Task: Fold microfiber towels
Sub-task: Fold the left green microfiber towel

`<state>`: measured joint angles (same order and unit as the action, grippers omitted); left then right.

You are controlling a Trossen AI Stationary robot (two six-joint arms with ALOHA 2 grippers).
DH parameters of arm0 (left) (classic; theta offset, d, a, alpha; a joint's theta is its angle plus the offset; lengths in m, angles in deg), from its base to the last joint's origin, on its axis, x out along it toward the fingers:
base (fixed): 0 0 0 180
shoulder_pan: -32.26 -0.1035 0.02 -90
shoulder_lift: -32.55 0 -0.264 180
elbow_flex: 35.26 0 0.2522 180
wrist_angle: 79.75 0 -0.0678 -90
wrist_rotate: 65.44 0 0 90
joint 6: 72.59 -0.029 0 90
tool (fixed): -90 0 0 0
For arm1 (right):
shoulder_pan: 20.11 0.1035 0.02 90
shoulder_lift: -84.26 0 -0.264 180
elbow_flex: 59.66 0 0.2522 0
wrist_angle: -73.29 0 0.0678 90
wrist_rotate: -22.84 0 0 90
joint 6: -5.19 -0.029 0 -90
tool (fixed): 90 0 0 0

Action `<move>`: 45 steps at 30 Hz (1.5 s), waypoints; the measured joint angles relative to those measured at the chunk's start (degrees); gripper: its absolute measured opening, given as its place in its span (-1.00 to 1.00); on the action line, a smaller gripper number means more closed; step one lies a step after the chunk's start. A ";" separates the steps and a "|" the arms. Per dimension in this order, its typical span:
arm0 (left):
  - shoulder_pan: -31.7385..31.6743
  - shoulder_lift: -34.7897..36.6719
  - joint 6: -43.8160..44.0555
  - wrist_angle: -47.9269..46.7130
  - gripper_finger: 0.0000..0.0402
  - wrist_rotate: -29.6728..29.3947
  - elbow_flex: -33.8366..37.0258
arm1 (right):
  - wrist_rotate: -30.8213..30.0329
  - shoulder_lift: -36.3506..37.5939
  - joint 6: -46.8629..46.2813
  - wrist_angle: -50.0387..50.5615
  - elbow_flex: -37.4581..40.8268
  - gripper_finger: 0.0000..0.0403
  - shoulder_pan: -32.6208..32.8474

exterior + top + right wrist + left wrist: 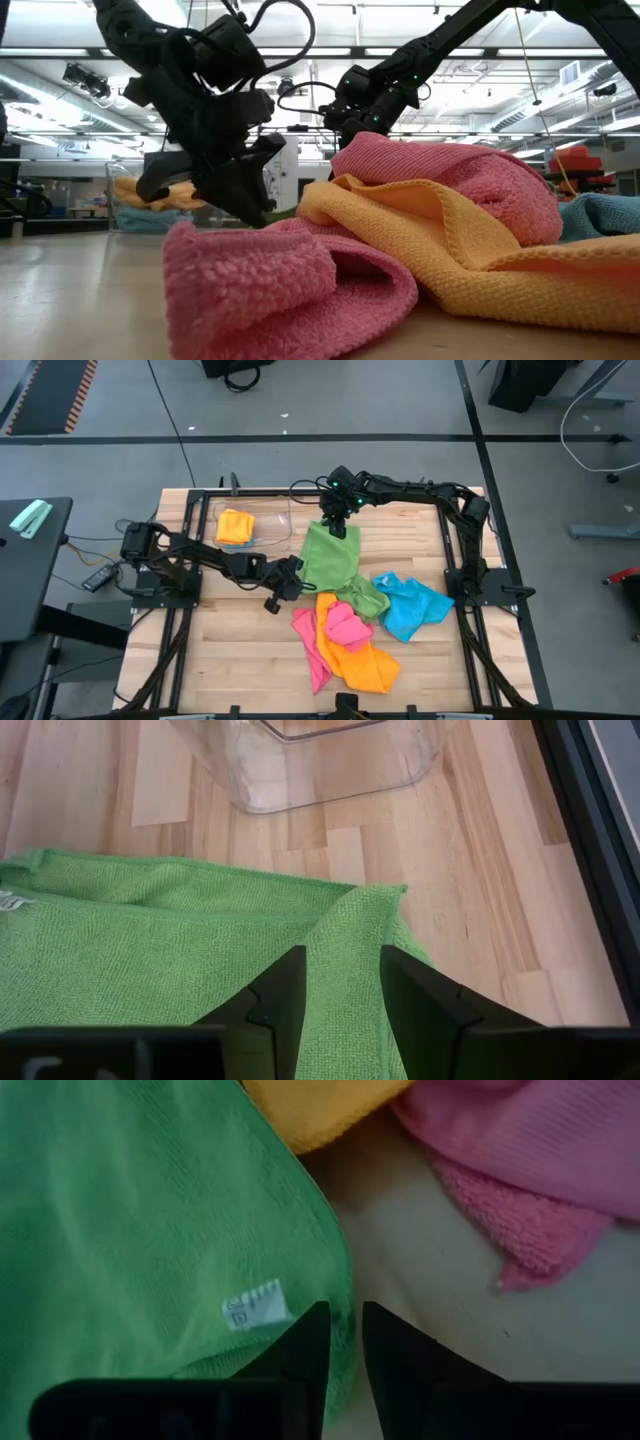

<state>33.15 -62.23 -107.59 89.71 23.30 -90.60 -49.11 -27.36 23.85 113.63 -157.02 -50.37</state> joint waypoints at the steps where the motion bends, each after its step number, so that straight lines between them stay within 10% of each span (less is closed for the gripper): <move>1: 0.00 0.02 0.00 0.54 -0.64 -0.02 0.00 | 0.00 0.00 0.00 -0.03 0.00 -0.31 0.00; 32: -0.14 0.02 11.83 4.69 -0.89 0.41 -0.02 | 0.00 0.00 0.00 -0.05 0.00 -0.31 0.00; 45: -5.03 0.34 34.66 4.42 -0.84 15.72 -0.04 | 0.01 0.00 -0.72 0.08 0.00 -0.31 0.04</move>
<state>28.12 -61.88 -72.93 94.13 39.02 -90.65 -49.11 -27.36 23.12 113.71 -157.02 -50.33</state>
